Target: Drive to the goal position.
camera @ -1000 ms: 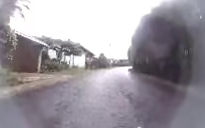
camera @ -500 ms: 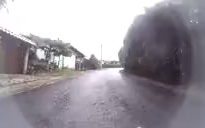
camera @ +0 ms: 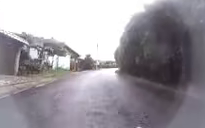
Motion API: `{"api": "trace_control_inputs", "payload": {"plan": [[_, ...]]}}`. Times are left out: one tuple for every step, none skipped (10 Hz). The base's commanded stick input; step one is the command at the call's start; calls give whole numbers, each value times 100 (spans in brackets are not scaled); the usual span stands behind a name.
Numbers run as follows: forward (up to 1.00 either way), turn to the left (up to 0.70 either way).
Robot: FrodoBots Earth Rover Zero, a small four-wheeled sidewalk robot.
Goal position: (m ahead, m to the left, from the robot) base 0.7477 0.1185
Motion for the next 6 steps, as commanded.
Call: {"api": "trace_control_inputs", "payload": {"plan": [[70, 30], [70, 34], [70, 24], [70, 14], [70, 3], [70, 1]]}}
